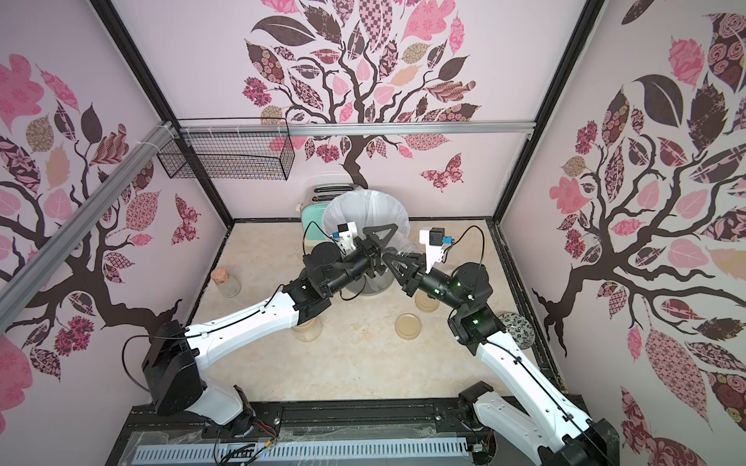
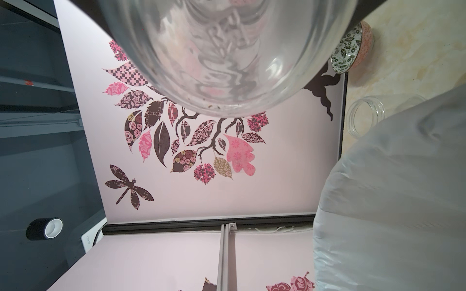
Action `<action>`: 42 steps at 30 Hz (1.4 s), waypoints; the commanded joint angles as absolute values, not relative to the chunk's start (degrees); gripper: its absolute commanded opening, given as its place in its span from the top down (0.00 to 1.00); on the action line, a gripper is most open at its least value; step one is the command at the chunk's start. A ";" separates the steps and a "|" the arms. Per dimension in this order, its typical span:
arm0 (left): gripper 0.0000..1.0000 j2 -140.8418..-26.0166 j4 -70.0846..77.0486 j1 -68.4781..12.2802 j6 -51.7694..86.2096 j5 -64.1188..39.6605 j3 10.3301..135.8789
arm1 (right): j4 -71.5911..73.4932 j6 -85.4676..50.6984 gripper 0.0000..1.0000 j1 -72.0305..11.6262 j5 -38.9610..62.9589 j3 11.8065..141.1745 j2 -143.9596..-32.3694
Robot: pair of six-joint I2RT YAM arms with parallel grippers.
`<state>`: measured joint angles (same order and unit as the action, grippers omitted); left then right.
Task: Empty moldy rice from jars
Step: Place the jar at the center of the board.
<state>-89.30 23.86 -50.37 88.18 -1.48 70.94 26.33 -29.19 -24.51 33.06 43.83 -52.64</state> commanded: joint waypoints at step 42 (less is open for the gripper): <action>0.02 -53.46 -14.96 -41.62 56.03 9.39 61.88 | -24.58 -14.11 1.00 0.16 30.98 76.82 -71.03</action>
